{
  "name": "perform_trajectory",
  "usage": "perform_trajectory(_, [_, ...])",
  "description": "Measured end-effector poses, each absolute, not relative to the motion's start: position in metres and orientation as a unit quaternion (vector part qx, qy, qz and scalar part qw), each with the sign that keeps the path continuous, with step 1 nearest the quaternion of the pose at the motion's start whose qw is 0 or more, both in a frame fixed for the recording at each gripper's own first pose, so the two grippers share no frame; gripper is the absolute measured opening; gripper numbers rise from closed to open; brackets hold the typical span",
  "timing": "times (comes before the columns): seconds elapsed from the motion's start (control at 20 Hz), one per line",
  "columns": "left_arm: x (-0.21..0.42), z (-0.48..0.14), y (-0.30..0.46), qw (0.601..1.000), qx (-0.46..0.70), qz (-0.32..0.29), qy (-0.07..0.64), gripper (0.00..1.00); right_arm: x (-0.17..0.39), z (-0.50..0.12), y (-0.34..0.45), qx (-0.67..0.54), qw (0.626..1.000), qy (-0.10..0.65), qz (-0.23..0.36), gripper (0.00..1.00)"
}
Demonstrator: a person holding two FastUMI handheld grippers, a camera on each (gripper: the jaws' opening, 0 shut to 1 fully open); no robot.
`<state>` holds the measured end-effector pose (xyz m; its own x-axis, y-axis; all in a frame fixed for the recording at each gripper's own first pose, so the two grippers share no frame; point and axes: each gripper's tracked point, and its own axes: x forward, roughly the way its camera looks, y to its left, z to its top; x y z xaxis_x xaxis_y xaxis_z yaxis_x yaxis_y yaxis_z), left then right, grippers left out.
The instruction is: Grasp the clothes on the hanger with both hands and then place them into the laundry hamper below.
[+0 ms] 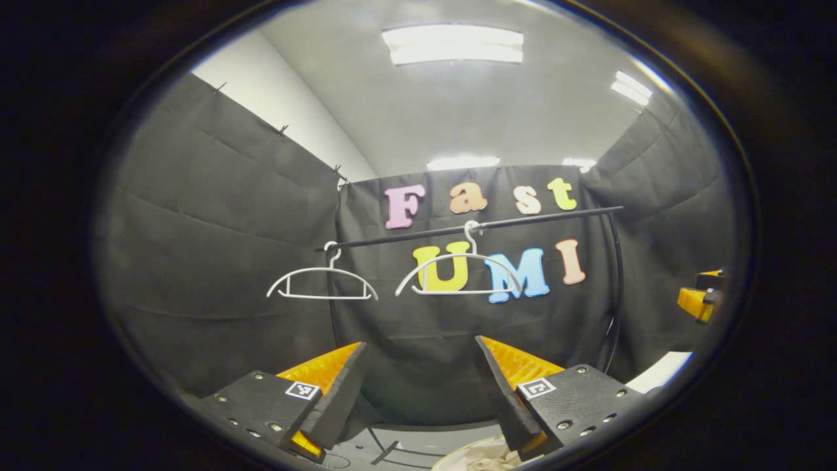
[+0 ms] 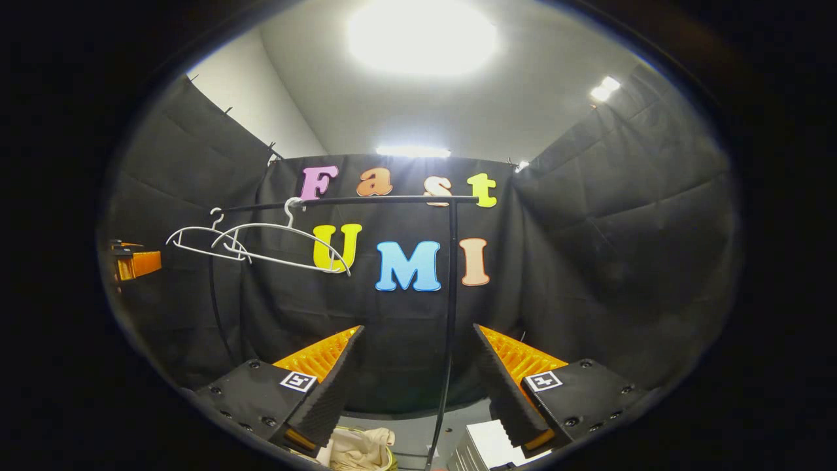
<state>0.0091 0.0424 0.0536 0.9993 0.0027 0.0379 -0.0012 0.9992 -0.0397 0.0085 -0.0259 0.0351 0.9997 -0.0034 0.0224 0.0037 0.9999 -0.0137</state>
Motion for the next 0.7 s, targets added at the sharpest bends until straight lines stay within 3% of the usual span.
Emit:
perform_trajectory(0.4, [0.042,0.028,0.021,0.999,-0.041,-0.024,-0.017,0.94,0.022,0.03,-0.018,-0.019,0.999,-0.031,0.017,1.0])
perform_trajectory(0.7, [0.061,0.013,-0.055,0.994,-0.066,-0.077,-0.031,0.94,0.024,0.005,-0.075,-0.017,1.0,-0.008,-0.023,1.0])
